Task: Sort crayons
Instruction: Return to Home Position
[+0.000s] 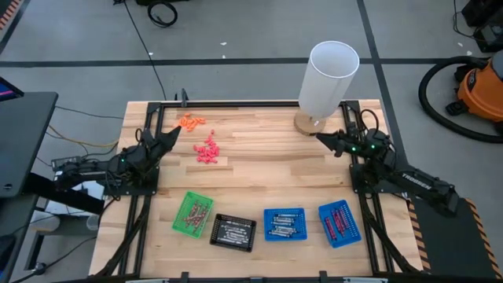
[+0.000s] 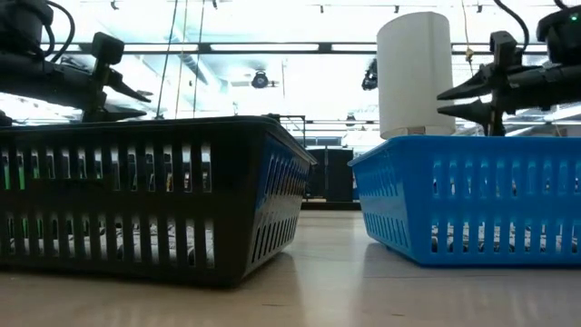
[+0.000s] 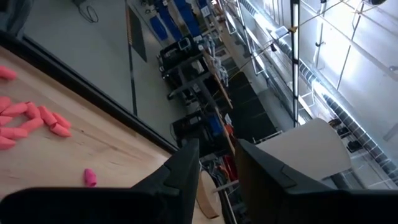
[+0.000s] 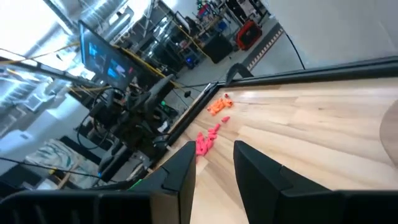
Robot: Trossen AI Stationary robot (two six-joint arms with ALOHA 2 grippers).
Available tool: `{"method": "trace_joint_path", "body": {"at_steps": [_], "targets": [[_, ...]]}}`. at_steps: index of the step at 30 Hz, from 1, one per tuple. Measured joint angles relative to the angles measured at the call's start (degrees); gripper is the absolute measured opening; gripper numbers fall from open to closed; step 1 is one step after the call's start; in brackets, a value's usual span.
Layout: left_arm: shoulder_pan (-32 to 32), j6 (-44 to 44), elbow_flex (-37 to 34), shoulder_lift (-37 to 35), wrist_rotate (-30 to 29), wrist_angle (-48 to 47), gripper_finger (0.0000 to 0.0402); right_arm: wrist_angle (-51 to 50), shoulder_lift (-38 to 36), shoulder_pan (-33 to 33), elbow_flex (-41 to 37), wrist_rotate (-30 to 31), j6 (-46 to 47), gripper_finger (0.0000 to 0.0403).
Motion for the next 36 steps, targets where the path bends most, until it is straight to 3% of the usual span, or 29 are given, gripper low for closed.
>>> {"method": "trace_joint_path", "body": {"at_steps": [4, 8, 14, 17, 22, 25, 28, 36], "targets": [[-1.2, 0.5, 0.0, 0.0, 1.1, 0.0, 0.0114, -0.1, -4.8, -0.4, -2.1, 0.3, 2.2, 0.0116], [-3.5, 2.4, 0.0, 0.0, 2.8, 0.1, 0.0114, -0.4, -4.8, -1.3, -2.2, 2.3, 3.2, 0.0116], [-7.3, 10.9, 0.0, 0.6, 3.5, 0.2, 0.0114, -1.6, -3.2, -1.2, -2.3, 11.0, 3.5, 0.0116], [-7.9, 21.8, 0.0, 1.2, 3.4, 0.2, 0.0114, -2.0, -2.1, -1.2, -2.3, 13.1, -4.4, 0.0116], [-7.9, 53.7, 0.0, 2.7, 3.3, 0.2, 0.0114, -1.9, -0.8, -1.2, -2.3, 13.5, -25.8, 0.0117], [-7.9, 63.4, 0.0, 2.7, 3.3, 0.2, 0.0114, -1.9, -0.7, -1.2, -2.3, 13.5, -30.1, 0.0117], [-7.9, 66.6, 0.0, 2.7, 3.3, 0.2, 0.0114, -1.9, -0.7, -1.2, -2.3, 13.5, -30.0, 0.0117], [-7.9, 65.3, 0.0, 2.7, 3.3, 0.2, 0.0114, -1.9, -0.7, -1.2, -2.3, 13.5, -29.8, 0.0117]]}}
